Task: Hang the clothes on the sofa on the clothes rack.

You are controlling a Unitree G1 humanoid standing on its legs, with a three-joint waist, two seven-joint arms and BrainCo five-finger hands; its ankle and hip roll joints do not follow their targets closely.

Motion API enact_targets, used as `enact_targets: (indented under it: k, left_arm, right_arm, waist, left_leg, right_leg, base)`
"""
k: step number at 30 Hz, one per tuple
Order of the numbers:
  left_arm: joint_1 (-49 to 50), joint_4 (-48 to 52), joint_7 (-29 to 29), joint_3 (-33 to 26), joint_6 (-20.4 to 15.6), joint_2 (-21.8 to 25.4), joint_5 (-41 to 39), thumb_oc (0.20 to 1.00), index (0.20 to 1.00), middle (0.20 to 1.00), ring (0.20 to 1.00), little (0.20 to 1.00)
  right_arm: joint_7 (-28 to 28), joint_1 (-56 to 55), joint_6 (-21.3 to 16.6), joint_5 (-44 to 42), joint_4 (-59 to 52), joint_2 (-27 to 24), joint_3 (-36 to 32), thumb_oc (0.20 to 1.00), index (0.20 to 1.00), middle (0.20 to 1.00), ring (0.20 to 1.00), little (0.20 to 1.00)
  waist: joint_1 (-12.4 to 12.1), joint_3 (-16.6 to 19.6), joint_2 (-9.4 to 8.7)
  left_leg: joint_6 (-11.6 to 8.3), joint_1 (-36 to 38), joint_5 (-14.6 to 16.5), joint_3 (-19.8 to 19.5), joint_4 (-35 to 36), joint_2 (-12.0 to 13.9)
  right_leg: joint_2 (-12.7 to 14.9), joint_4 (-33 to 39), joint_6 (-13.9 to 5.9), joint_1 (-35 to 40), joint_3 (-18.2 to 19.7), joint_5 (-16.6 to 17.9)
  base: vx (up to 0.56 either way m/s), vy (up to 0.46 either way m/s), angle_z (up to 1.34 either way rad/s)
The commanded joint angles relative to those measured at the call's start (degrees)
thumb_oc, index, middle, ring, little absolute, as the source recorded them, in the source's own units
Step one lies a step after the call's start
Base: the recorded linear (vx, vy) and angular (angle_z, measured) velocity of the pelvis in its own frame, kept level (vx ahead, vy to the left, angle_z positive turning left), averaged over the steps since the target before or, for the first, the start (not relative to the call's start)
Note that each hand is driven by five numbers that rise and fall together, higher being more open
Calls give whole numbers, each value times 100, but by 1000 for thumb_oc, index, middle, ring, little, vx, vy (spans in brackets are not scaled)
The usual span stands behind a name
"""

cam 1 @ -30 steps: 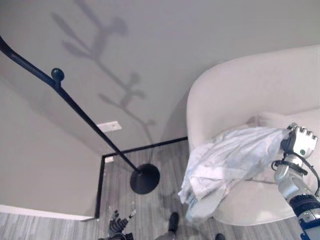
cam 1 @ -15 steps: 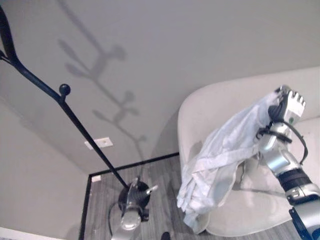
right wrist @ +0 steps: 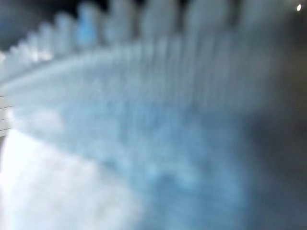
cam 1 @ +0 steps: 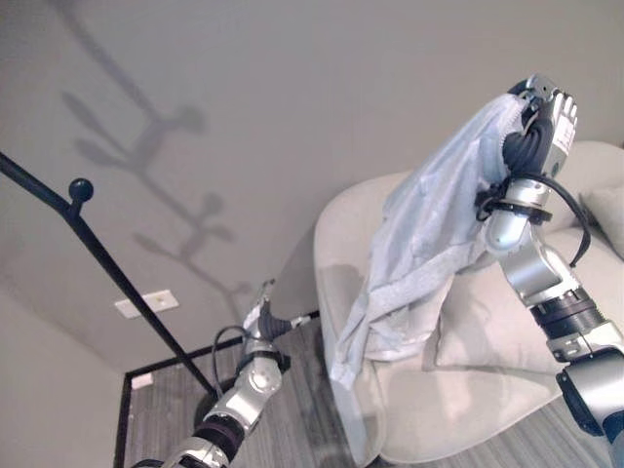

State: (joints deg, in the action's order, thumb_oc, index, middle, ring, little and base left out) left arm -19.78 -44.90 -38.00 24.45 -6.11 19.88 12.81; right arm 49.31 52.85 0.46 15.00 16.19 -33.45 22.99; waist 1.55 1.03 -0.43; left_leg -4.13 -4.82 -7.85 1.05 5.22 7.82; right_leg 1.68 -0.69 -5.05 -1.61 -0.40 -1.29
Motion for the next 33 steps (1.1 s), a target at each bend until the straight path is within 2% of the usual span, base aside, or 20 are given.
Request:
enact_targets:
  k: [1,7,13,19,20,26,29,33]
  left_arm:
    - [-568,-320,-330,86,-2,368,451,1000,1000,1000,1000,1000]
    - [-775,-583,-246,314,20,442,539,1000,1000,1000,1000,1000]
    - [-908,-848,-77,560,-53,175,411,1000,1000,1000,1000,1000]
    - [-1109,-547,267,659,-355,-444,-602,1000,1000,1000,1000,1000]
    - [-1131,-179,581,862,-462,-760,-998,1000,1000,1000,1000,1000]
    - [-1325,-333,881,1293,-419,-1180,-1088,1000,1000,1000,1000,1000]
    - [-1551,-600,1178,1650,-400,-1675,-1376,1000,1000,1000,1000,1000]
    - [-1545,-657,1483,1906,-424,-1983,-1855,1000,1000,1000,1000,1000]
  right_arm:
    - [-75,1007,-350,-281,-101,-185,49,200,200,200,200,200]
    - [-215,1842,-464,-671,323,-155,398,200,200,200,200,200]
    - [-277,2359,-540,-904,546,33,536,200,200,200,200,200]
    - [-372,2484,-565,-1117,415,268,601,200,200,200,200,200]
    - [-405,2417,-616,-1196,260,381,566,200,200,200,200,200]
    - [-481,2344,-632,-1247,129,485,531,200,200,200,200,200]
    - [-514,2362,-629,-1302,-24,662,543,200,200,200,200,200]
    - [-519,2382,-581,-1352,-19,861,536,200,200,200,200,200]
  waist:
    - [-28,315,-607]
    - [94,390,-657]
    - [197,441,-616]
    - [299,459,-550]
    - [336,457,-523]
    - [381,437,-507]
    - [465,406,-480]
    - [521,388,-432]
  left_leg:
    - [-339,125,468,-28,-22,314]
    - [-374,156,451,55,-22,396]
    - [-392,180,439,101,-22,433]
    - [-386,181,430,99,-22,412]
    - [-372,187,442,85,-22,399]
    - [-358,186,455,73,-22,377]
    - [-345,167,455,78,-22,358]
    - [-324,187,469,103,-22,352]
  right_leg:
    - [299,569,-150,348,137,170]
    - [224,568,-125,325,245,193]
    - [187,558,-104,313,311,200]
    - [197,552,-79,313,319,208]
    - [210,556,-73,329,319,212]
    - [226,558,-74,340,308,215]
    - [245,552,-77,317,322,228]
    - [256,543,-73,310,369,241]
  base:
    - [0,-21,-14]
    - [-4,-13,-7]
    - [-1,-7,-10]
    - [-6,6,-3]
    - [-9,10,-5]
    - [-2,2,-1]
    - [0,0,0]
    - [0,0,0]
